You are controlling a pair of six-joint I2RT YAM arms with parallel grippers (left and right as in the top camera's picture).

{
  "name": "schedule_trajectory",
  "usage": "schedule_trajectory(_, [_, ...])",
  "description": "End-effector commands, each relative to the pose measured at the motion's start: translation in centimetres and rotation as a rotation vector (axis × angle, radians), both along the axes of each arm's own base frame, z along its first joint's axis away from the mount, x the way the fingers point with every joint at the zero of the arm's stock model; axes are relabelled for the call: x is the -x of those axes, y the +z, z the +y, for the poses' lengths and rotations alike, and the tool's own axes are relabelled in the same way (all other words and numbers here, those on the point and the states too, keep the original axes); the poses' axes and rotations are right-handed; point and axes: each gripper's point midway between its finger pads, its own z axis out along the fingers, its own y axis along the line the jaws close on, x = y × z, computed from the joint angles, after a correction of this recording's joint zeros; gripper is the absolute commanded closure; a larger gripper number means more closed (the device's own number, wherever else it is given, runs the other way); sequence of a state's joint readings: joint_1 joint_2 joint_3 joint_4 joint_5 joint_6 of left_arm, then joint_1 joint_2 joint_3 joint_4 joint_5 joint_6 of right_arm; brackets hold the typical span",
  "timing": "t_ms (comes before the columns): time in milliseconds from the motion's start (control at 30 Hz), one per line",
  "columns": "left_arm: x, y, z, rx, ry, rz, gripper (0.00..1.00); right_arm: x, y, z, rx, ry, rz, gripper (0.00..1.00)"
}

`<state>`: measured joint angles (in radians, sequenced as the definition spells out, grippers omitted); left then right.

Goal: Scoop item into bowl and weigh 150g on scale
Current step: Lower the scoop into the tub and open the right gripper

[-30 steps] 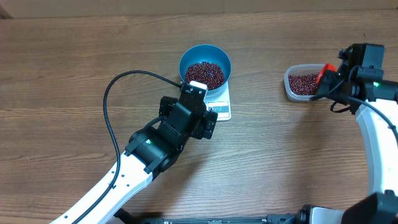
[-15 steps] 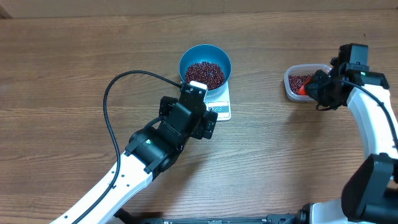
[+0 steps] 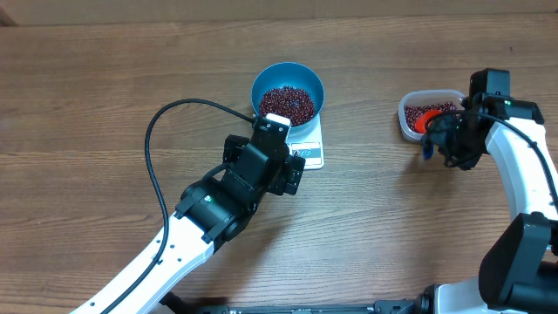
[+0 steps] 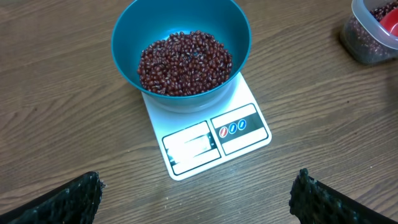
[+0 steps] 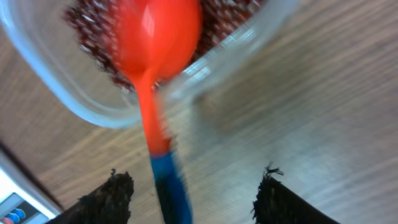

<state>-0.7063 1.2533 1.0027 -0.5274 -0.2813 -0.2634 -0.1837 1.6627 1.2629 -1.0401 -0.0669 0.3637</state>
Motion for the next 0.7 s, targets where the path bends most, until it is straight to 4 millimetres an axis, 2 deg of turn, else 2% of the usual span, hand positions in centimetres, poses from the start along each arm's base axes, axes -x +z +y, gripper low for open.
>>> schedule_trajectory(0, [-0.1,-0.6,0.2,-0.008,0.018,0.009,0.01,0.7,-0.4,-1.0,0.059,-0.007,0.036,0.30])
schedule_trajectory(233, [-0.1,-0.6,0.2,-0.008,0.018,0.009,0.00,0.9,-0.4,-1.0,0.075,0.085,0.040,0.22])
schedule_trajectory(400, [-0.1,-0.6,0.2,-0.008,0.018,0.009,0.00,0.5,0.0,-0.2,0.067,0.276,0.010,0.22])
schedule_trajectory(500, [-0.1,-0.6,0.2,-0.008,0.018,0.009,0.00,0.1,1.2,0.3,0.053,0.339,-0.022,0.17])
schedule_trajectory(667, [-0.1,-0.6,0.2,-0.008,0.018,0.009,0.00,-0.5,4.9,0.3,0.082,0.383,-0.098,0.12])
